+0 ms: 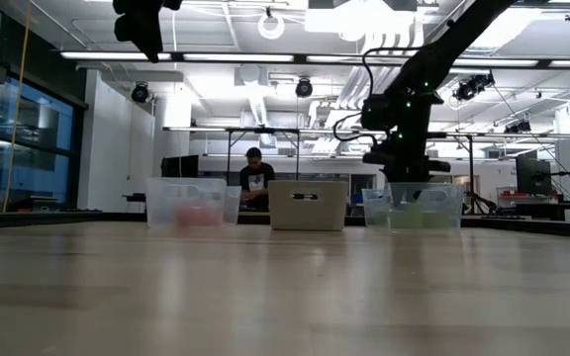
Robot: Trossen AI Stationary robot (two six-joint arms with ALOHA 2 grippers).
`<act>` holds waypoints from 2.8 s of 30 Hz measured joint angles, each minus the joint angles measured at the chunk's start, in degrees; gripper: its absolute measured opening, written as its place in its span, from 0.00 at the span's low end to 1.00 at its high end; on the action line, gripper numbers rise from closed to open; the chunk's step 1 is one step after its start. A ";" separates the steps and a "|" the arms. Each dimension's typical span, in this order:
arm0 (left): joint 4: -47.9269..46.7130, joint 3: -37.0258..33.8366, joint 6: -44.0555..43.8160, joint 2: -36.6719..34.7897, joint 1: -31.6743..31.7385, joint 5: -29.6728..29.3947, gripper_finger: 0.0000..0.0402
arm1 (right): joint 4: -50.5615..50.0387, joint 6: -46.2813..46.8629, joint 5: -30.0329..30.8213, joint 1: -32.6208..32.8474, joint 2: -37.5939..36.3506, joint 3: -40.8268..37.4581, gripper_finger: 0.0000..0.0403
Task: Sort & place blocks by color
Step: Put the green block into the right transparent bin, then return to Home Position
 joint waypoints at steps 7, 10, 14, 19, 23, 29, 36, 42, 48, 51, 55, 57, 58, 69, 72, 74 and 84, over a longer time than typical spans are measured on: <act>-0.01 -0.01 -0.01 0.00 0.01 0.00 0.40 | 0.22 -0.09 2.17 0.46 0.17 0.10 0.44; -0.01 -0.01 -0.02 0.00 0.00 0.00 0.40 | 0.24 -0.14 1.91 0.46 0.17 0.72 0.49; -0.01 -0.01 0.00 0.00 0.00 0.00 0.40 | -0.85 -0.15 1.90 0.46 0.17 2.57 0.53; -0.01 -0.01 -0.02 0.00 0.01 0.00 0.40 | -6.58 0.03 1.93 0.46 0.16 7.66 0.53; 0.28 -0.01 -0.51 -0.04 -0.37 -0.02 0.40 | -9.54 -1.00 2.01 0.95 -0.82 11.62 0.51; 3.86 -0.03 -3.57 -4.31 -3.32 0.00 0.40 | -10.07 -4.72 2.12 3.91 -5.71 14.34 0.46; 7.22 -0.03 -8.58 -9.68 -8.69 -0.30 0.40 | -9.49 -9.16 2.05 9.16 -13.24 14.38 0.40; 15.45 -5.19 -12.29 -16.00 -14.22 -2.17 0.40 | -5.67 -10.58 1.63 13.83 -18.32 14.38 0.38; 29.48 -19.52 -15.83 -25.18 -18.99 -2.70 0.40 | 0.51 -9.64 -3.41 18.12 -21.20 14.36 0.38; 34.40 -27.01 -16.15 -29.74 -20.77 -2.84 0.40 | 3.04 -9.53 -5.25 20.74 -21.96 14.34 0.37; 41.44 -37.32 -18.54 -35.61 -22.96 -2.84 0.40 | 7.83 -9.64 -5.33 24.10 -22.18 14.32 0.37; 44.56 -42.16 -19.93 -38.75 -23.77 -2.88 0.40 | 10.65 -9.64 -5.31 25.45 -22.18 14.29 0.37; 45.99 -44.41 -20.64 -40.41 -24.19 -2.98 0.40 | 12.43 -9.64 -5.30 26.14 -22.18 14.29 0.37; 54.99 -62.63 -21.47 -59.07 -28.76 -3.04 0.40 | 22.10 -7.69 -5.18 30.43 -22.14 15.15 0.37; 56.12 -65.48 -20.81 -64.88 -29.71 -3.04 0.40 | 23.07 -4.43 -5.19 30.75 -22.14 15.15 0.37; 56.16 -66.87 -20.59 -68.46 -29.79 -3.08 0.40 | 22.99 0.13 -5.53 30.75 -22.14 15.15 0.37; 58.30 -70.72 -19.30 -72.90 -29.94 -3.06 0.40 | 25.81 8.53 -10.03 32.70 -22.14 15.15 0.37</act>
